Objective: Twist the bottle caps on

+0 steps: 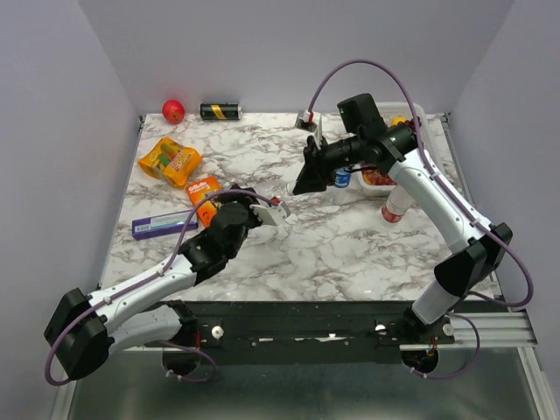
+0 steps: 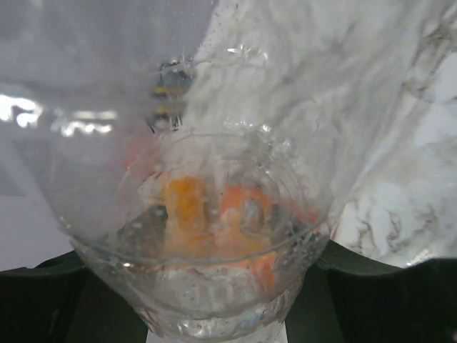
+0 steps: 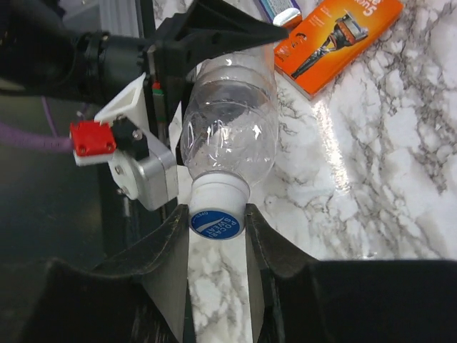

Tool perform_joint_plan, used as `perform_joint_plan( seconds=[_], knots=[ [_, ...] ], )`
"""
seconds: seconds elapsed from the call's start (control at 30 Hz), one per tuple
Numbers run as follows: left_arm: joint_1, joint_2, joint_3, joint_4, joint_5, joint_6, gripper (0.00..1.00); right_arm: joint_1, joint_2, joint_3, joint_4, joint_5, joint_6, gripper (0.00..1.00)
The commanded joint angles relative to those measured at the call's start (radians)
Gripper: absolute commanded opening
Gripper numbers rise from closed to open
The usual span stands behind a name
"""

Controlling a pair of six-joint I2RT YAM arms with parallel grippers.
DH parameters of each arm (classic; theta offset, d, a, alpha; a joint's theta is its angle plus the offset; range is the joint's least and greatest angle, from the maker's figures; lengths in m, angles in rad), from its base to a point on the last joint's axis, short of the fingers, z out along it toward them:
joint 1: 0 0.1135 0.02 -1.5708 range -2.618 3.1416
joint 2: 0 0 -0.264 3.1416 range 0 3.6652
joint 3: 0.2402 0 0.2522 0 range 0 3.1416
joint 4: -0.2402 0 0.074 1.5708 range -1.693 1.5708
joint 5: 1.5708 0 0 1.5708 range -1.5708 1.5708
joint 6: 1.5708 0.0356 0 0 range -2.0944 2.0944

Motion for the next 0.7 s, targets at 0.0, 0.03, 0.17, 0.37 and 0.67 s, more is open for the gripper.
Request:
perform_joint_plan(
  seconds=[0.0, 0.03, 0.17, 0.37, 0.67],
  knots=[
    [-0.054, 0.028, -0.059, 0.593, -0.201, 0.335, 0.00, -0.066, 0.072, 0.011, 0.021, -0.093, 0.344, 0.00],
    [-0.052, 0.039, -0.085, 0.632, -0.196, 0.435, 0.00, -0.082, 0.082, -0.013, 0.048, -0.125, 0.445, 0.00],
    [-0.054, 0.019, -0.146, 0.732, -0.100, 0.613, 0.00, -0.120, 0.103, -0.063, 0.110, -0.247, 0.585, 0.01],
    [-0.057, 0.009, -0.215, 0.801, -0.014, 0.791, 0.00, -0.128, 0.123, -0.064, 0.166, -0.345, 0.648, 0.01],
    [-0.058, -0.001, -0.271, 0.790, -0.007, 0.829, 0.00, -0.155, 0.126, -0.051, 0.199, -0.364, 0.658, 0.16]
  ],
)
